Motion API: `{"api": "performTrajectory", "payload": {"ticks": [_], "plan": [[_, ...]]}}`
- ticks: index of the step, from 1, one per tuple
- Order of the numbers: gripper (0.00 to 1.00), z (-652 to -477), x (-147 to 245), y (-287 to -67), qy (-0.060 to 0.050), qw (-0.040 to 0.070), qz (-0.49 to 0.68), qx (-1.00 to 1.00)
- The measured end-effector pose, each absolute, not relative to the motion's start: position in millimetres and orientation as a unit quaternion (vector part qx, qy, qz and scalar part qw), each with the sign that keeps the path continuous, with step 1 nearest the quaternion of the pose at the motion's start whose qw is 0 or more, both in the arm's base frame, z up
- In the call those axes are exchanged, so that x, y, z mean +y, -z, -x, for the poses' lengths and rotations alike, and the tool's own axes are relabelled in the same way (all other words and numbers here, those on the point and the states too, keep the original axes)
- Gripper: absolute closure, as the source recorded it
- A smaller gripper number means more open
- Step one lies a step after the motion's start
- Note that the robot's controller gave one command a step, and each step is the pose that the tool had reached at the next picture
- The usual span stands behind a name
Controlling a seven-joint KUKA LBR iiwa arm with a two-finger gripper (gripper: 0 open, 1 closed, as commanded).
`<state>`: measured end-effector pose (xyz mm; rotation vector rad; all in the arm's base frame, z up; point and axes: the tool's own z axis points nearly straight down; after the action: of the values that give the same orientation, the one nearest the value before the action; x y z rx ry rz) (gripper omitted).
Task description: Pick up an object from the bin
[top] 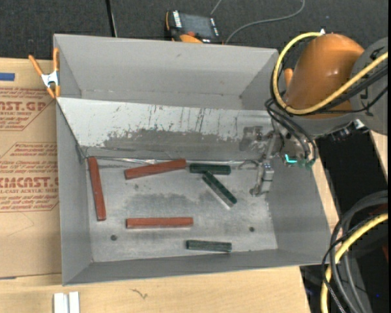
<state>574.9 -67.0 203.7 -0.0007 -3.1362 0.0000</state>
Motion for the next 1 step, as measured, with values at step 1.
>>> {"api": "performTrajectory", "payload": {"ticks": [1], "plan": [[0.0, -506.8, -11.7, -128.0, 0.001, 0.004, 0.096, -0.995]]}}
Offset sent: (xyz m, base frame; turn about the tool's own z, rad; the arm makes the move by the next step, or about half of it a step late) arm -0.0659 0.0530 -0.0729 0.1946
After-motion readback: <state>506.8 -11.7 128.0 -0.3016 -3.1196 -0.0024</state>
